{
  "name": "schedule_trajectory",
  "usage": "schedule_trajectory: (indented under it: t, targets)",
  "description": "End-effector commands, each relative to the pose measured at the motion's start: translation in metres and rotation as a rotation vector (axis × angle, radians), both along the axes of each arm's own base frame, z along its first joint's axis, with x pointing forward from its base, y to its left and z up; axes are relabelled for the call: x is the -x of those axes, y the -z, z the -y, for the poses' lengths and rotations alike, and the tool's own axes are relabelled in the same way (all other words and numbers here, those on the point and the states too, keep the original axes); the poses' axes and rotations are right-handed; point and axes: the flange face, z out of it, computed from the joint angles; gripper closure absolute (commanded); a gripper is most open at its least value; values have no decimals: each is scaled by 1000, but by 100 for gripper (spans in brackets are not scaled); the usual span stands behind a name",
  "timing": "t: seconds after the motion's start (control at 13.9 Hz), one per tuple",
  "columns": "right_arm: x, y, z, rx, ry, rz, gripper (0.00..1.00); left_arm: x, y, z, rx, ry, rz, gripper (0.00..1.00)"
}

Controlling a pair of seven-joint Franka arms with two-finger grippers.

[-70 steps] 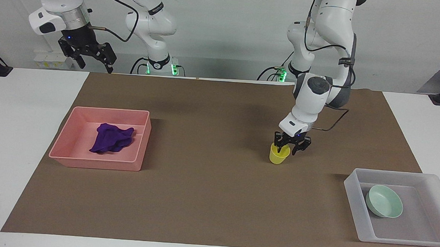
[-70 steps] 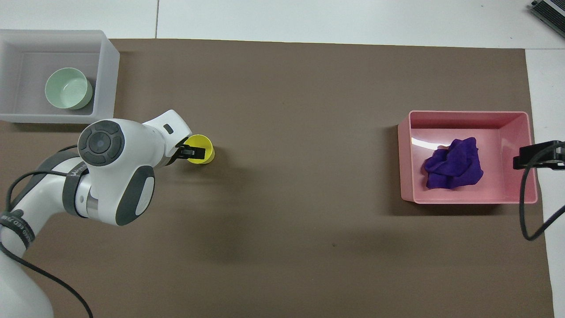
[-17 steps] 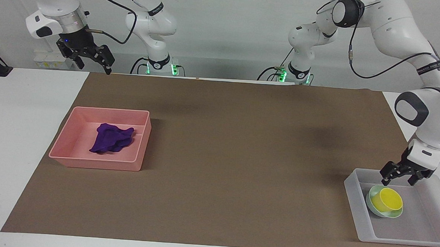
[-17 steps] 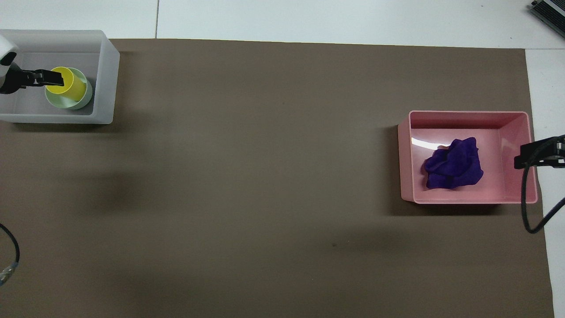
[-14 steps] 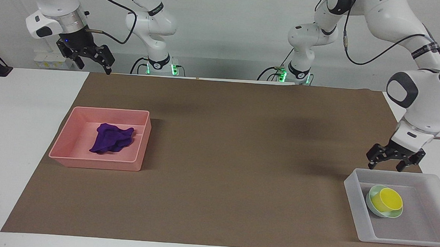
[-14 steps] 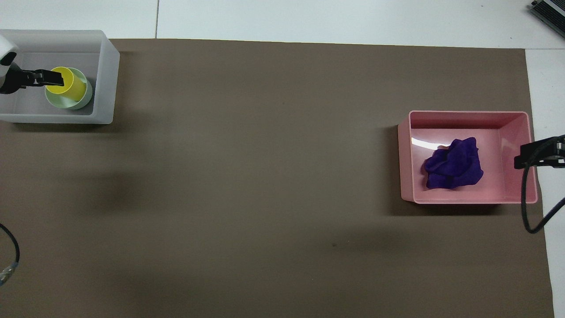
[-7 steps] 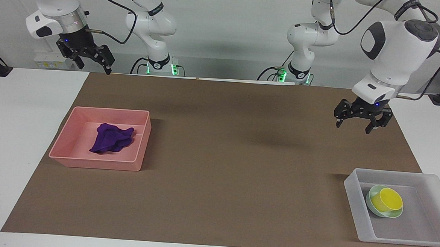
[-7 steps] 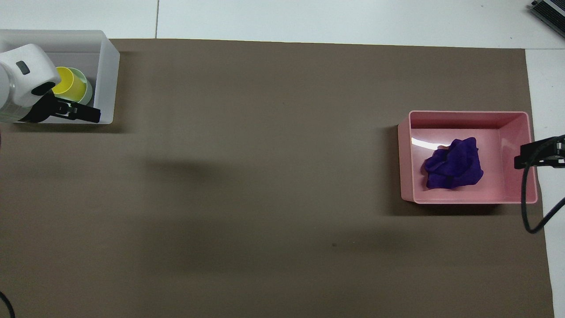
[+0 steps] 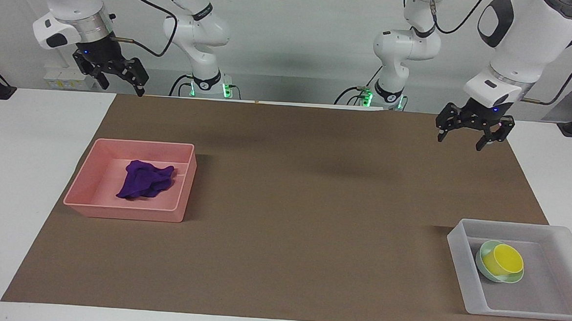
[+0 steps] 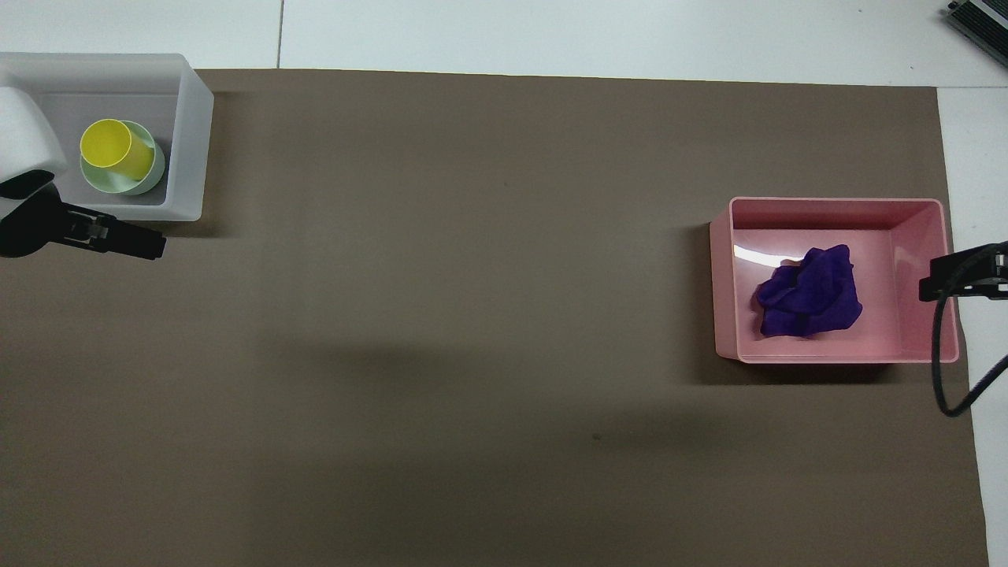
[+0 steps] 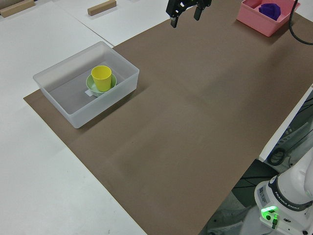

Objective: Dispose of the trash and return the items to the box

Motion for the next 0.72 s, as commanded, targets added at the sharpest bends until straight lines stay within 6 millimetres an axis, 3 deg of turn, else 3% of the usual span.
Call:
schedule_trajectory:
  t: [0.0,0.29,0.65]
  targets:
    - [4,-3,4,-9,-5,5,0,6,-3,-8,2,-28,-30,0]
    - [4,-3,4,-9,-6,5,0,6,-7,-25,1,-57,-22,0]
    - [4,-2,4,-9,-6,3,0,9,-11,-25,4,-52,-10,0]
